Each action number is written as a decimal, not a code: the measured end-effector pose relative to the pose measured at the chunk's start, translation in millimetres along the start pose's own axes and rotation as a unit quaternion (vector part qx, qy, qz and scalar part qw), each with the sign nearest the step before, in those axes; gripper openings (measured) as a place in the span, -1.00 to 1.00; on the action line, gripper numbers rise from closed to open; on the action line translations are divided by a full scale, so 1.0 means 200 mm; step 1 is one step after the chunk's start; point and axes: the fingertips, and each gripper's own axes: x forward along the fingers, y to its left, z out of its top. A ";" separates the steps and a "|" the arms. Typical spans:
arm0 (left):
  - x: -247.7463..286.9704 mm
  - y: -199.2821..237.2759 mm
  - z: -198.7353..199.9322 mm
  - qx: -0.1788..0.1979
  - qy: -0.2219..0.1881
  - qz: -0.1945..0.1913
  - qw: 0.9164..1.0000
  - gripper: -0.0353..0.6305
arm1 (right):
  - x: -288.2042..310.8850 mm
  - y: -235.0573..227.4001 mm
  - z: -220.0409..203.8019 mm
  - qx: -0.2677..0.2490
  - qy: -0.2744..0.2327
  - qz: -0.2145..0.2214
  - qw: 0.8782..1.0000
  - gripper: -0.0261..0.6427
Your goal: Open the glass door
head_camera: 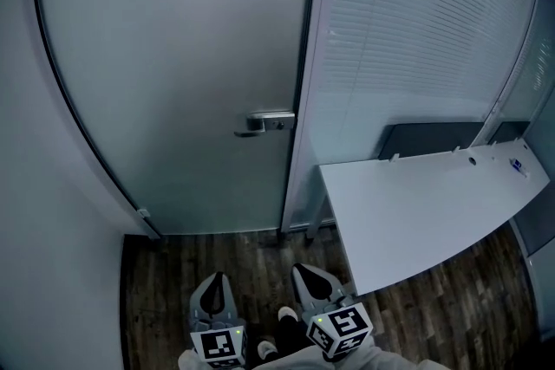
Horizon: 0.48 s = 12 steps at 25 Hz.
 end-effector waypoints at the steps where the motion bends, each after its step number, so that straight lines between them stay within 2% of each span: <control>1: 0.04 -0.01 -0.01 -0.001 0.003 -0.005 1.000 -0.88 | 0.02 -0.03 -0.01 0.002 0.003 -0.005 1.000 -0.92; 7: 0.29 -0.03 -0.06 0.009 0.010 -0.023 1.000 -0.88 | 0.21 -0.20 -0.01 0.013 0.001 -0.017 1.000 -0.92; 12: 0.58 0.01 0.04 0.025 0.012 -0.027 0.999 -0.88 | 0.50 -0.33 0.06 0.024 -0.013 -0.008 1.000 -0.91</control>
